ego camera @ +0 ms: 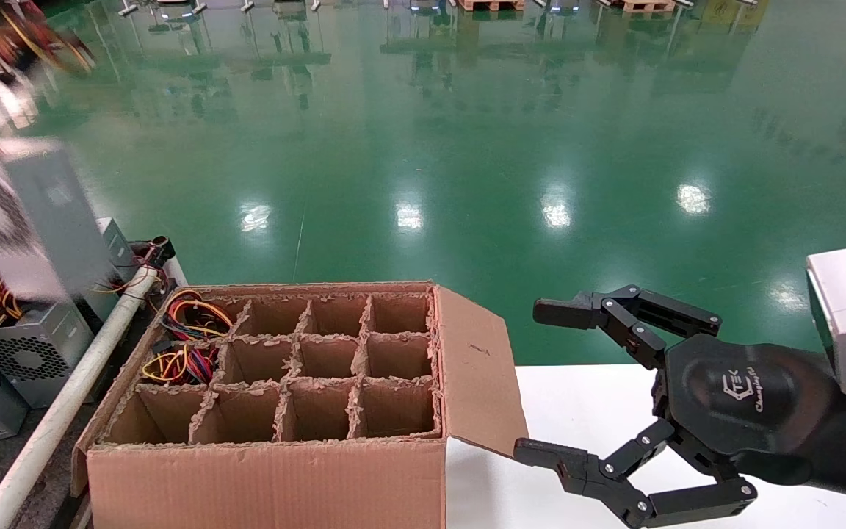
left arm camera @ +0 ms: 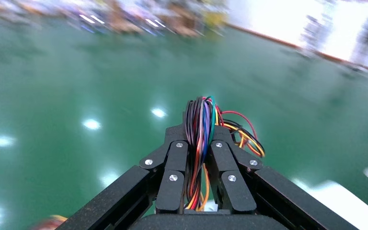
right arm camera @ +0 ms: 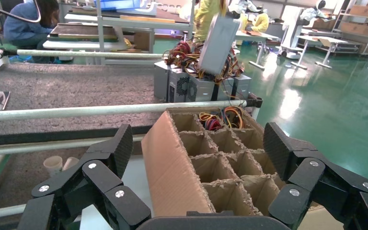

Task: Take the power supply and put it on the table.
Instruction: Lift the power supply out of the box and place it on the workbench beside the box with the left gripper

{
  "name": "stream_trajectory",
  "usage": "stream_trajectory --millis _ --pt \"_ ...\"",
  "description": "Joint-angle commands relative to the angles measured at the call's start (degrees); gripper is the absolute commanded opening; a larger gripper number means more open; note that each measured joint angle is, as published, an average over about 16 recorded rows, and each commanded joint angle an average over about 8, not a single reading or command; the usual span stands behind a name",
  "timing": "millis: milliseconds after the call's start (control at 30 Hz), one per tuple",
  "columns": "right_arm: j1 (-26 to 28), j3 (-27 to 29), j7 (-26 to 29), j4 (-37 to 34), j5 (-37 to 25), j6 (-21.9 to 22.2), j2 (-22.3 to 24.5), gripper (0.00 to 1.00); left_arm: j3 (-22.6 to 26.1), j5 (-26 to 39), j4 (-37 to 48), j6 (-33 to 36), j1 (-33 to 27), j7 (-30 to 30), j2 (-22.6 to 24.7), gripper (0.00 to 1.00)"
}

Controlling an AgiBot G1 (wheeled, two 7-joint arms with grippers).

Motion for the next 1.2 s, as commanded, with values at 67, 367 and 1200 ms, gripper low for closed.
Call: stream_trajectory --millis 67,367,1200 --pt "0.0 0.0 0.0 0.0 0.0 0.0 0.0 1.00 0.3 2.7 3.3 -6.0 -4.0 1.7 1.1 0.00" --pt "0.0 0.0 0.0 0.0 0.0 0.0 0.0 1.00 2.8 9.8 10.3 -19.1 -14.9 6.7 2.9 0.00" --pt "0.0 0.0 0.0 0.0 0.0 0.0 0.0 1.00 13.3 29.4 14.0 -15.6 -38.9 10.5 -14.6 0.00"
